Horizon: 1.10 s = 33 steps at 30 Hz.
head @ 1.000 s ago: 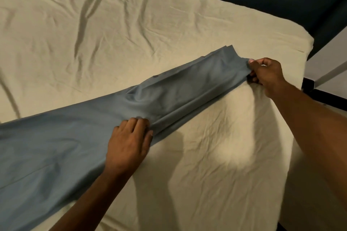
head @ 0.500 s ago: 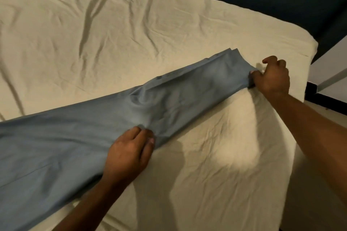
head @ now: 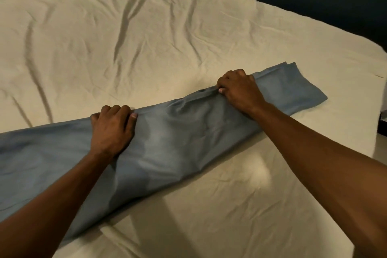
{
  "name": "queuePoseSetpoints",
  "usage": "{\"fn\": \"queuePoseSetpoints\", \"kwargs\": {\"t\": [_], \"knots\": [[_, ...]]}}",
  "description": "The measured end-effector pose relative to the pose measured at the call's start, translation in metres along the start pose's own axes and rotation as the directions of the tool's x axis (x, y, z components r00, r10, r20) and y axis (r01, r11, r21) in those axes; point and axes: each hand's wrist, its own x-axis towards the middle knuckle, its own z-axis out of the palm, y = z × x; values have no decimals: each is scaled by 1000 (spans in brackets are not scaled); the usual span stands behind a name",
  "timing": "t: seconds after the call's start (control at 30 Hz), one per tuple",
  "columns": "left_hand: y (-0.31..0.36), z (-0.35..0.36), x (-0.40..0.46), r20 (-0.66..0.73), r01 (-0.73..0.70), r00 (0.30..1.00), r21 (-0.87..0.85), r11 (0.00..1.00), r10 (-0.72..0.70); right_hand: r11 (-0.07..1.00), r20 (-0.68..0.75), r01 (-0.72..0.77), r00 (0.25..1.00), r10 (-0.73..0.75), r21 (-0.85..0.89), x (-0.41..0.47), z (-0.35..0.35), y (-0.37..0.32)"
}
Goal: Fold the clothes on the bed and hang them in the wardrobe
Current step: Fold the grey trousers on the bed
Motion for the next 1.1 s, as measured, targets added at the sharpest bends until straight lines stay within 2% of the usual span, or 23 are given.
{"fn": "queuePoseSetpoints", "kwargs": {"t": [0.13,0.27,0.37,0.47,0.53,0.63,0.7,0.8,0.93,1.03,1.1], "knots": [[-19,4,6,-57,-9,998,-5,1000,9,997,-1,-78,997,78,10,10,2,4],[-34,11,14,-38,-1,999,1,1000,2,978,26,-81,996,88,-193,25,9,3],[-43,10,14,-29,-17,999,-5,1000,17,957,-62,-101,994,87,-273,28,22,0],[-55,-1,3,-58,18,998,-40,999,-21,962,-213,-151,972,102,-227,16,30,-14],[-74,-10,-10,-61,68,996,-36,997,-70,988,-242,-32,970,-6,-151,5,34,-40],[-112,-20,-23,-56,136,989,50,989,-133,963,-108,267,957,-269,-38,-8,42,-94],[-140,-23,-26,-43,192,981,106,976,-188,929,54,366,930,-363,-54,-16,51,-119],[-182,-25,-26,-4,186,982,240,953,-191,926,168,357,927,-335,-124,-28,62,-115],[-209,-29,-19,4,250,966,246,937,-259,957,213,223,960,-182,-187,-32,60,-103],[-206,-45,-32,-102,353,932,57,934,-346,973,201,161,971,-127,-167,-34,57,-137],[-196,-59,-60,-172,348,917,-95,933,-360,960,153,254,960,-235,-121,-40,59,-177]]}}
